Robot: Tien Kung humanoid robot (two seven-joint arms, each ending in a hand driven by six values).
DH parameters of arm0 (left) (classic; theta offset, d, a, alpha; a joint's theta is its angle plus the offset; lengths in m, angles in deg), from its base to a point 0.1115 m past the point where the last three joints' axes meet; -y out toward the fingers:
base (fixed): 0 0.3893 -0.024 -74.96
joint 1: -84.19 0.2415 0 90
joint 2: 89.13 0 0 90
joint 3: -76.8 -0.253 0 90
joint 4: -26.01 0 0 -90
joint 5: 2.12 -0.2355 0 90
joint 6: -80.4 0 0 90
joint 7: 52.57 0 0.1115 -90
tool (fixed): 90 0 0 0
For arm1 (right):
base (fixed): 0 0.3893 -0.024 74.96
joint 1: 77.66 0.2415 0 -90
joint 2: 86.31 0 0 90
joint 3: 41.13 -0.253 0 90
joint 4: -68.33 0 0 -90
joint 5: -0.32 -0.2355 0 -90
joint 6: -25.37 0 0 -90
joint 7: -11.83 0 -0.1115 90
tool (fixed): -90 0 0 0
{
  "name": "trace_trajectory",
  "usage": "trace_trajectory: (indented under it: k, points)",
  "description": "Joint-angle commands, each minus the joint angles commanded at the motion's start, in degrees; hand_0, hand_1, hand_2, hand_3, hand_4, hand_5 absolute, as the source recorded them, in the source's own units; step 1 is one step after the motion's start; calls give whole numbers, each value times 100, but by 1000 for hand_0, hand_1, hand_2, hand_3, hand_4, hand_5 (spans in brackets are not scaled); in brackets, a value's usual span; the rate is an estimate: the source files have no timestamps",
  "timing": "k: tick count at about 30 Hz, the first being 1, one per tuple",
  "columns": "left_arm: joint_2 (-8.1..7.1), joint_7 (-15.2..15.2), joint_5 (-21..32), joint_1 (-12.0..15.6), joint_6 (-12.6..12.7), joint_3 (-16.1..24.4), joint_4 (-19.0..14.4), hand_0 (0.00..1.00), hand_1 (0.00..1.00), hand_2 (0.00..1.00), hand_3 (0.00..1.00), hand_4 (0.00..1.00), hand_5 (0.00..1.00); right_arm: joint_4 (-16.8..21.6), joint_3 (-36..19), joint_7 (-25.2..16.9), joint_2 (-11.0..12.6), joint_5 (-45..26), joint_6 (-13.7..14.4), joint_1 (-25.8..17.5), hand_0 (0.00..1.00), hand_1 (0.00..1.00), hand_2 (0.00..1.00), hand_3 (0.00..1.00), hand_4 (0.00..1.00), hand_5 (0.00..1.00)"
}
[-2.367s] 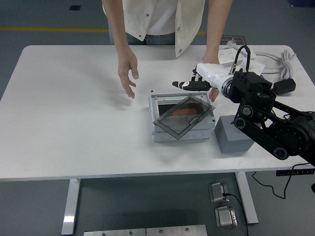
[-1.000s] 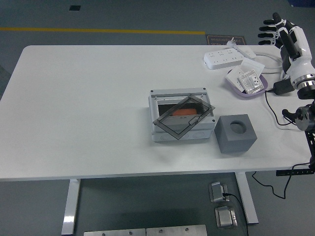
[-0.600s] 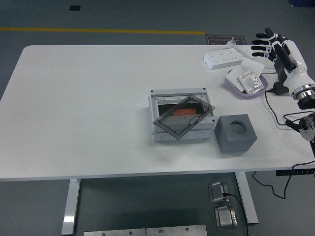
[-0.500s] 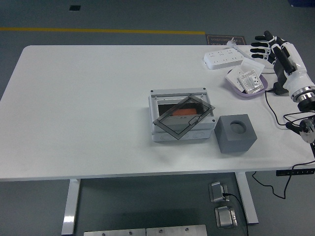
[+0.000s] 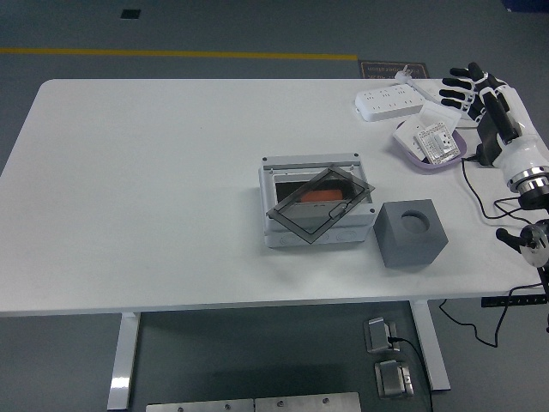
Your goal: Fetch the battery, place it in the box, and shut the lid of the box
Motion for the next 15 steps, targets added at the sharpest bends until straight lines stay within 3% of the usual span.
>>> trace_trajectory:
  k: [15]
  points:
    - [-59, -20, 115, 79, -44, 88, 0, 451, 580, 539, 534, 349, 2, -14, 31, 41, -46, 66, -41, 31, 717, 648, 671, 649, 827, 779]
